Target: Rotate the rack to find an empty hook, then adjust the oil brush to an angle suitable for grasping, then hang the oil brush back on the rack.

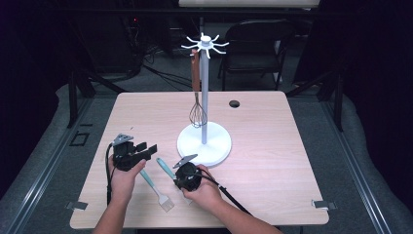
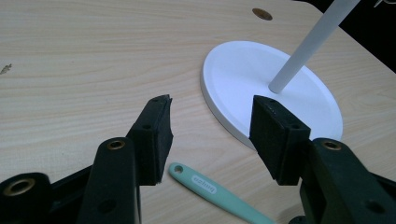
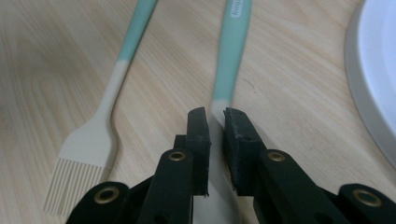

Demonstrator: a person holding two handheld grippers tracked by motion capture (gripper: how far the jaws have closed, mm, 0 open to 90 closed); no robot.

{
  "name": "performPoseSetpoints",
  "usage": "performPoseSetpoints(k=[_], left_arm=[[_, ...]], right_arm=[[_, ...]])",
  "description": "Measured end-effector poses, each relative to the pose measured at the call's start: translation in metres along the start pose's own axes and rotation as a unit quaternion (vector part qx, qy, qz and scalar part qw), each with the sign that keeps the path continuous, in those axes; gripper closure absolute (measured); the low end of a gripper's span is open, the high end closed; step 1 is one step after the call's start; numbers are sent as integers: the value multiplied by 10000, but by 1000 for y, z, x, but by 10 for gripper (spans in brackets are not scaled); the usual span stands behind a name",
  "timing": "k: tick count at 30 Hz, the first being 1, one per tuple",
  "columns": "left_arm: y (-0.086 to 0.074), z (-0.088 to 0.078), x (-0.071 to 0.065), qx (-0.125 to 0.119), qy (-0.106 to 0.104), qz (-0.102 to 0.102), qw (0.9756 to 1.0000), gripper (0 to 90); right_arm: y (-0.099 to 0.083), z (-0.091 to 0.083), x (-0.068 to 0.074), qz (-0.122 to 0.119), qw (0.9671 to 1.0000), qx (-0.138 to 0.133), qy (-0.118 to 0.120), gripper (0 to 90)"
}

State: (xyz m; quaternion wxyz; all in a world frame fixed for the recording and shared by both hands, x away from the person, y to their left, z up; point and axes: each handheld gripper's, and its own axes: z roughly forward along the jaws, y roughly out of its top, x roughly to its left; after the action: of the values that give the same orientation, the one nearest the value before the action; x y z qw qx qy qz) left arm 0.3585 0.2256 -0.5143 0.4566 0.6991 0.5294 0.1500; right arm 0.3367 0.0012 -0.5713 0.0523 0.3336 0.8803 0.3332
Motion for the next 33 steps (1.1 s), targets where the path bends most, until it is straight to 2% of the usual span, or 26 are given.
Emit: performPoseSetpoints(k=[6, 12, 21, 25, 27, 31, 33], left_arm=[[-3, 4, -3, 56, -24, 35, 10000, 484], [-5, 8, -13, 144, -82, 123, 9998, 487], [-8, 14, -21, 270, -142, 259, 9992, 487], [-11, 17, -25, 335, -168, 274, 9989, 487], [-12, 19, -27, 334, -201, 237, 9990, 487], [-14, 24, -33, 441, -267, 323, 9981, 487], [-15, 26, -36, 462, -309, 343, 9979, 487]], right_arm=[[-14, -15, -11, 4, 10000, 65, -54, 816], [-41, -39, -25, 84, 9998, -18, -153, 816], [-74, -69, -34, 46, 9994, 18, -341, 816], [-80, -74, -38, 92, 9995, 25, -301, 816], [-83, -76, -40, 196, 9995, -41, -258, 816], [-89, -78, -42, 360, 9990, -133, -218, 815], [-88, -78, -43, 348, 9991, -99, -200, 814]])
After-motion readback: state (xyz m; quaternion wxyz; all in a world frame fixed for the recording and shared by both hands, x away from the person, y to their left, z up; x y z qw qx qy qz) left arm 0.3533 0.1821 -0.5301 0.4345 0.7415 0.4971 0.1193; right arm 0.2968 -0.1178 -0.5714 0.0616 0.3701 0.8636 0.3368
